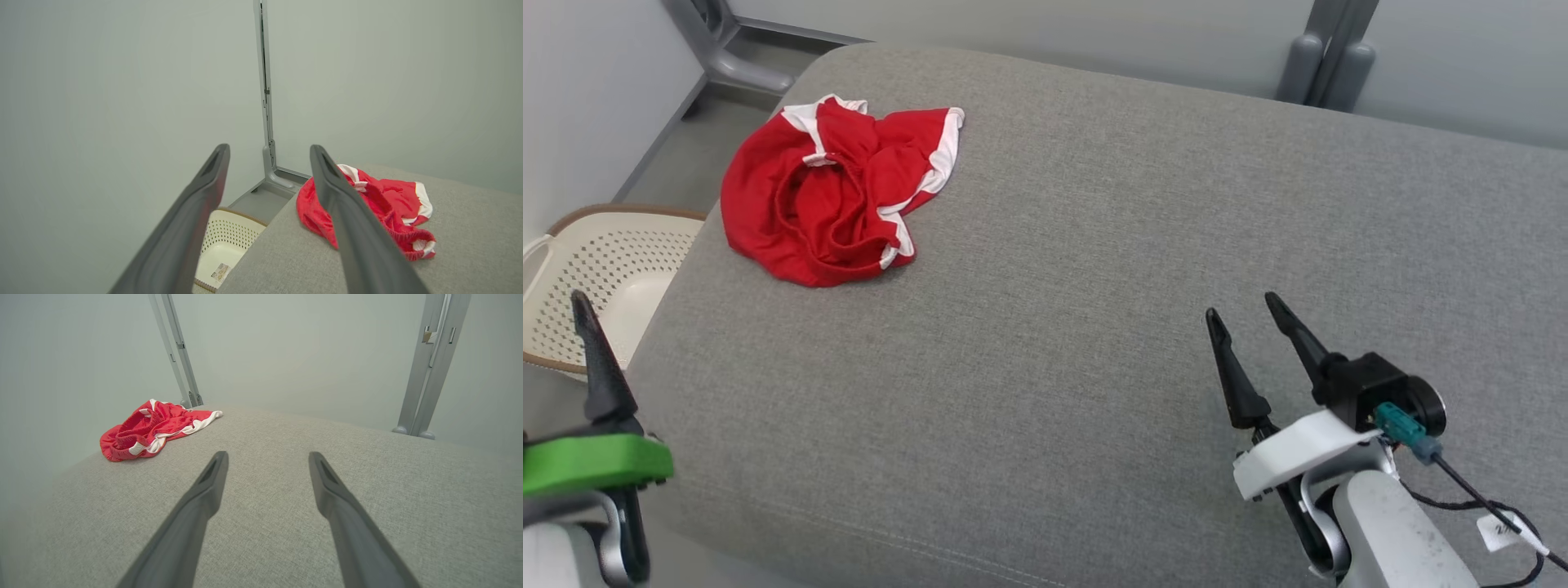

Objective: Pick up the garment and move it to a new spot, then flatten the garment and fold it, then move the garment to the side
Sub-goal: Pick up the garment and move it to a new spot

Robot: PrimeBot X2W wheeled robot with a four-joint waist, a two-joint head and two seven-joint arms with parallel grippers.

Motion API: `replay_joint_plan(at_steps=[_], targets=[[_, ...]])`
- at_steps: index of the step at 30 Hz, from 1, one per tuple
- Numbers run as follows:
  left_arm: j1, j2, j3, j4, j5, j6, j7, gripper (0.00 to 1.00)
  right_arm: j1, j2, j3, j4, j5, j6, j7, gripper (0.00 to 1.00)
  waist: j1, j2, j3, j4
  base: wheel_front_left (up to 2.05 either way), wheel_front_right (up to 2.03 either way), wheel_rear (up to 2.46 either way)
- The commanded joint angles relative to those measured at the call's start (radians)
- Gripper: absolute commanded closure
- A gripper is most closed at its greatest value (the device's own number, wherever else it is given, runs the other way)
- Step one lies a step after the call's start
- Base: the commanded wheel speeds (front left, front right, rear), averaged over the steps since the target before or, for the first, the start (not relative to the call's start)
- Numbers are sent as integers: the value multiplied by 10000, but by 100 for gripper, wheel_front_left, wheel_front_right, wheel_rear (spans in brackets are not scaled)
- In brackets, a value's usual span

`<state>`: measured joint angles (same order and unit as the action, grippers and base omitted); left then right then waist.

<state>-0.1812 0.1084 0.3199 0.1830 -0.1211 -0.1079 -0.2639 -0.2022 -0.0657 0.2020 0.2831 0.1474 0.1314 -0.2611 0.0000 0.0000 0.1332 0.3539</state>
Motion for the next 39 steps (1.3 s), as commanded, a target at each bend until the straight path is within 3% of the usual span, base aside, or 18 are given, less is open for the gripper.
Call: replay_joint_plan(at_steps=[1,16,24,32,39], targets=[[-509,208,6,130,-61,-62,-1,0,-249,-84,44,-107,-115,-15,44,0,0,0,518,-500,0,0,0],[-4969,2186,-230,2841,-683,-215,1,0,-1328,-681,-439,-2169,-745,-15,660,0,0,0,3330,-2494,0,0,0],[-6783,2931,-973,4872,-1249,-233,299,0,-1257,-767,-995,-3170,-924,-15,943,0,0,0,4319,-3011,0,0,0],[-7982,3488,-2309,7109,-1973,-233,1611,0,-1394,-904,-1158,-3595,-961,-15,1078,0,0,0,4834,-3138,0,0,0],[-8407,3507,-3172,8594,-3193,-222,3273,0,-1434,-970,-1262,-3709,-984,-15,1095,0,0,0,4891,-3066,0,0,0]])
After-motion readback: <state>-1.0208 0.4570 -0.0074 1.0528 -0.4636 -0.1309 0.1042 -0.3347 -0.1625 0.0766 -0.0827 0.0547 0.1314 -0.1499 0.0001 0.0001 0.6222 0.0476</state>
